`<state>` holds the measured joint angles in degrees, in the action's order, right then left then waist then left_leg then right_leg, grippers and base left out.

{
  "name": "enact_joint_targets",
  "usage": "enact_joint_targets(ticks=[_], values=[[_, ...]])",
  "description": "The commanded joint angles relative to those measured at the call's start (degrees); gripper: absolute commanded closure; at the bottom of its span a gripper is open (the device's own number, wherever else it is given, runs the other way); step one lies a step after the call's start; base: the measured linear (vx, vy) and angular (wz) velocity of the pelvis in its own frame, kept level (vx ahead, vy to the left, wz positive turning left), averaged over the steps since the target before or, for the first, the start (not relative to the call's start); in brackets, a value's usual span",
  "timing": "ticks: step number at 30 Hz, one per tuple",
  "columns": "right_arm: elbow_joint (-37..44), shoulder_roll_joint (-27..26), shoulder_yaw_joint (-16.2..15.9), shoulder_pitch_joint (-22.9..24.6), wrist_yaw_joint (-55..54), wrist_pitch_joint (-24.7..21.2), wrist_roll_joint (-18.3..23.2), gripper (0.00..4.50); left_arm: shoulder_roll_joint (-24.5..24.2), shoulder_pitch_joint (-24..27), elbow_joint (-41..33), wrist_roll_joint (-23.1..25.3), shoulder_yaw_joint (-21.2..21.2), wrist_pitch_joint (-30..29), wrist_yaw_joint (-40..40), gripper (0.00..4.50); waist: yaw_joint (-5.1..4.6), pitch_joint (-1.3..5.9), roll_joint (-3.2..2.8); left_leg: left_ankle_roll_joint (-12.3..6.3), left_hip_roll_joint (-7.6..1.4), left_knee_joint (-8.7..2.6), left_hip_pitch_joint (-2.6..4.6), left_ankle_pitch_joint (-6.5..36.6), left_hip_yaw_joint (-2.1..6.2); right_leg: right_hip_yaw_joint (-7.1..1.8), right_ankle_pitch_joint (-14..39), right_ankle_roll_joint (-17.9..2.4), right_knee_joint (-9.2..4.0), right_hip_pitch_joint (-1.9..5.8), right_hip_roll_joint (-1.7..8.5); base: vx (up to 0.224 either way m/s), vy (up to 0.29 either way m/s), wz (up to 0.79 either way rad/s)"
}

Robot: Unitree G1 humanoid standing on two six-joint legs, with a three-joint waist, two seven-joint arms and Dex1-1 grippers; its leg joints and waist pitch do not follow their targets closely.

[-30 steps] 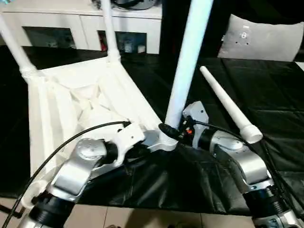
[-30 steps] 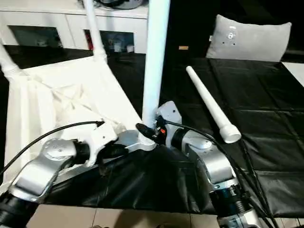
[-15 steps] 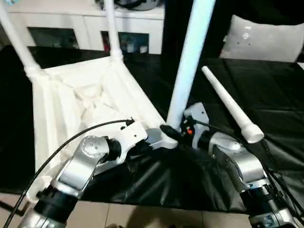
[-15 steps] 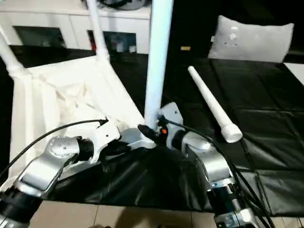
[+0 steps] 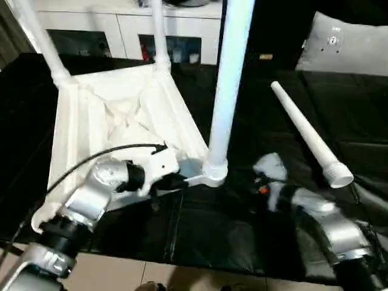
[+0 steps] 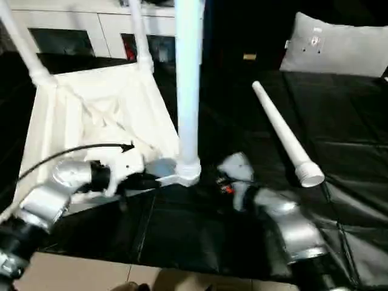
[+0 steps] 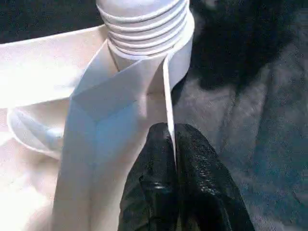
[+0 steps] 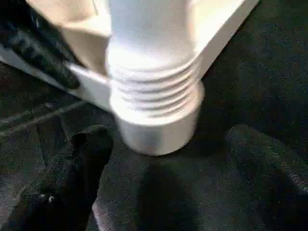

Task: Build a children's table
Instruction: Insert table leg to table base, then rotate leg to tighten

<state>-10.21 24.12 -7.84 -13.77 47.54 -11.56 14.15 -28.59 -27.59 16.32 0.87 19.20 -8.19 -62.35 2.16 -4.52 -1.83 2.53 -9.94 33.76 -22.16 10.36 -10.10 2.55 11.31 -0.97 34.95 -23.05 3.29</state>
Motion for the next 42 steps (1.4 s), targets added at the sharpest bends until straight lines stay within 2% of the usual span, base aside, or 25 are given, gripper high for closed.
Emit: enact_joint_targets(ticks=[1,2,5,7,8,10,14,18,22,28,38,42], values=[[2.06,0.82,1.26,-0.22,2.78,0.23,2.4,0.09,-0.71,-1.5,-0.01,0.47,2.65,3.31,-3.95,4.5,0.08,4.59,-0.43,-5.09,-3.11,-3.27,1.16,8.07,0.95,-2.62,0.36,-15.58,-3.6,3.44,4.41,0.0,0.0,0.0],[2.69,1.46,1.43,-0.45,4.45,-0.23,3.52,0.09,-1.16,-1.86,0.57,0.52,3.38,4.39,-5.53,4.5,0.2,4.46,-0.62,-4.97,-3.17,-3.32,1.29,8.74,0.97,-2.63,1.41,-15.51,-3.73,3.32,4.44,0.0,0.0,0.0],[3.35,1.99,1.16,-1.43,6.79,-0.4,4.73,0.09,-1.86,-2.56,1.61,0.74,4.87,6.82,-8.4,4.5,0.51,4.35,-0.53,-3.55,-3.31,-3.5,1.53,10.88,0.94,-2.67,5.69,-15.08,-3.96,3.18,4.51,0.0,0.0,0.0],[3.28,2.06,0.48,-1.83,7.46,-0.5,4.54,0.09,-2.03,-2.78,1.86,0.9,5.31,7.6,-9.11,4.5,0.75,4.42,-0.62,-3.17,-3.37,-3.5,1.62,10.53,0.95,-2.66,5.36,-15.16,-3.84,3.08,4.5,0.0,0.0,0.0],[3.23,2.26,-1.07,-2.23,8.04,0.18,3.26,0.09,-2.17,-2.99,1.88,0.95,5.78,8.24,-9.98,4.5,0.89,4.38,-0.43,-3.09,-3.34,-3.49,1.52,10.06,0.94,-2.64,4.77,-15.15,-3.73,3.09,4.46,0.0,0.0,0.0],[3.07,2.26,-1.67,-2.38,8.35,0.6,2.55,0.09,-2.08,-3.21,2.33,1.05,5.87,8.94,-10.64,4.5,1.13,4.43,-0.6,-2.93,-3.37,-3.45,1.64,9.9,0.9,-2.63,4.67,-15.15,-3.64,2.97,4.5,0.0,0.0,0.0],[1.47,2.26,-4.37,-3.8,9.78,1.01,-0.17,0.09,-1.92,-3.9,3.41,1.24,6.48,11.12,-12.68,4.5,1.25,4.46,-0.46,-3.04,-3.19,-3.37,1.33,9.03,0.94,-2.58,3.67,-15.01,-3.47,3.22,4.57,0.0,0.0,0.0],[-0.42,1.91,-5.65,-5.34,10.42,1.87,-1.62,0.09,-1.77,-4.15,3.41,1.33,7.01,11.92,-13.21,4.5,1.17,4.48,-0.42,-3.03,-3.16,-3.26,1.3,8.99,0.91,-2.58,3.47,-15.28,-3.36,3.24,4.54,0.0,0.0,0.0],[-1.34,1.41,-5.83,-6.36,11.26,1.49,-0.92,0.09,-1.32,-4.54,3.81,1.36,7.08,12.32,-13.41,4.5,1.24,4.48,-0.2,-3.46,-3.22,-3.21,1.32,8.28,0.87,-2.58,3.25,-15.38,-3.36,3.2,4.59,0.0,0.0,0.0],[-2.22,0.84,-5.83,-7.05,13.76,-0.66,0.92,0.53,-1.16,-5.07,4.7,1.57,7.22,13.1,-13.79,4.5,1.48,4.46,-0.35,-4.01,-3.26,-3.15,1.25,7.97,0.88,-2.51,2.66,-15.5,-3.25,3.23,4.6,0.0,0.0,0.0],[-3.16,0.7,-5.88,-7.4,16.18,-2.42,1.65,1.45,-1.19,-5.38,5.43,1.71,7.11,13.69,-14.44,4.5,2.06,4.53,-0.29,-3.89,-3.32,-3.09,1.33,7.34,0.85,-2.48,2.34,-15.53,-3.12,3.16,4.56,0.0,0.0,0.0],[-2.61,0.69,-5.9,-6.97,16.77,-3.36,1.98,1.64,-1.27,-5.35,5.43,1.45,7.04,13.62,-14.51,4.5,2.28,4.47,-0.38,-3.58,-3.33,-3.14,1.37,8.03,0.85,-2.48,3.61,-15.34,-3.27,3.14,4.64,0.0,0.0,0.0]])
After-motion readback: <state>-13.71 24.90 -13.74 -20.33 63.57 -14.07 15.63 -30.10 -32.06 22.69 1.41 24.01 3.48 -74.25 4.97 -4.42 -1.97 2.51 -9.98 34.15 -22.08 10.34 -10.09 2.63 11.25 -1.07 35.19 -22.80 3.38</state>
